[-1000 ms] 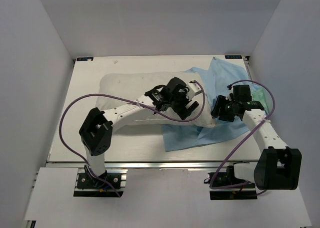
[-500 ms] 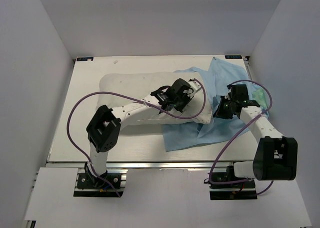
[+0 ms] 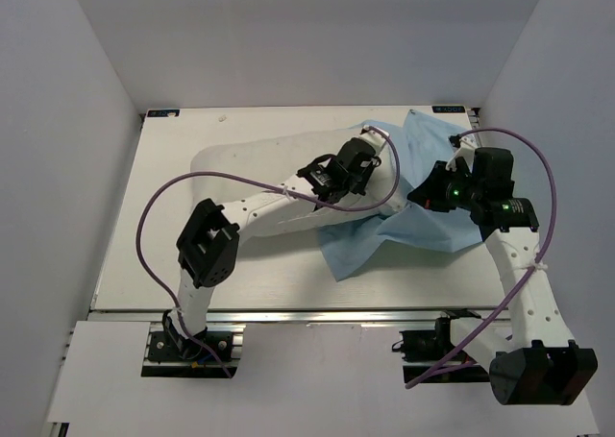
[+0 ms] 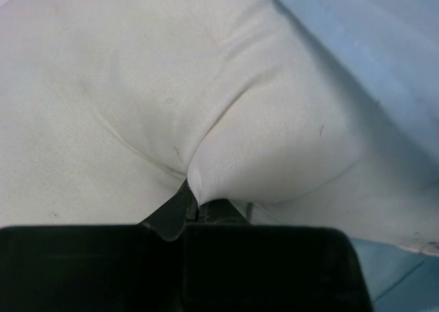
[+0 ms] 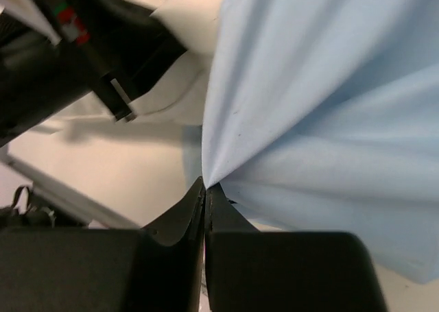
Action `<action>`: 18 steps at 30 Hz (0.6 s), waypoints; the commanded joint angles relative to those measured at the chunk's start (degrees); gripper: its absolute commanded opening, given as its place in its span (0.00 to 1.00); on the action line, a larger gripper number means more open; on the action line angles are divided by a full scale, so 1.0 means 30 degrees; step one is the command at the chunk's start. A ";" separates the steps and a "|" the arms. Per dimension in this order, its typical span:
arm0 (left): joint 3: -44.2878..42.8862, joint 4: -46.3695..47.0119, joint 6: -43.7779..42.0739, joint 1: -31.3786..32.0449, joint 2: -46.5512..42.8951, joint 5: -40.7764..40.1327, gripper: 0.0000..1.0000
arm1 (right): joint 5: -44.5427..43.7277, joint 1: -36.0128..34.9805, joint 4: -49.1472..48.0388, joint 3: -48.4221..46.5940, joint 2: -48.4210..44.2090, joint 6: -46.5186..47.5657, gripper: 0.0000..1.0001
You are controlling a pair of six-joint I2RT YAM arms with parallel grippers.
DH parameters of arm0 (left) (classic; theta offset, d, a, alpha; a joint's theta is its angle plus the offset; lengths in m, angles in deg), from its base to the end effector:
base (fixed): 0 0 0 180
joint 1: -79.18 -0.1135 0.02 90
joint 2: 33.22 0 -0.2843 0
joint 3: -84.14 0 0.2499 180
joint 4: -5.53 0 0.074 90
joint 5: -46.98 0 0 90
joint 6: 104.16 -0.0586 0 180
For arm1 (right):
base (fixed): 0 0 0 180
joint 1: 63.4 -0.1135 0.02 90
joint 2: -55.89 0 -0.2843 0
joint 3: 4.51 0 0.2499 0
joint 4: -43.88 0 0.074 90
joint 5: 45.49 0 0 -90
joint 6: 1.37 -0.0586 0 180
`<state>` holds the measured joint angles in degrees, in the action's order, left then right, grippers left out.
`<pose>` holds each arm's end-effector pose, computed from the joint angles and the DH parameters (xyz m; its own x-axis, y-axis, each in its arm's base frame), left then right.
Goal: Put the pillow into the pillowcase
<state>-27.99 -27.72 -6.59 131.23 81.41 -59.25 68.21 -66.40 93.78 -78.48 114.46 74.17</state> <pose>0.3166 -0.3794 0.2849 -0.4375 0.3553 -0.8260 0.5649 0.8233 0.0550 0.2164 0.0349 0.3501 -0.6423 0.1953 -0.7412 -0.2255 0.8761 0.4262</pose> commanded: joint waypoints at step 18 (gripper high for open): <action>0.0544 0.7419 0.4038 0.2512 -0.2058 -0.1157 0.00 | 0.5371 -0.0024 -0.1631 0.1450 0.0312 -0.0132 0.00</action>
<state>-27.55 -13.81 3.66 137.72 81.12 -65.52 80.30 -66.36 91.97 -74.43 115.53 74.87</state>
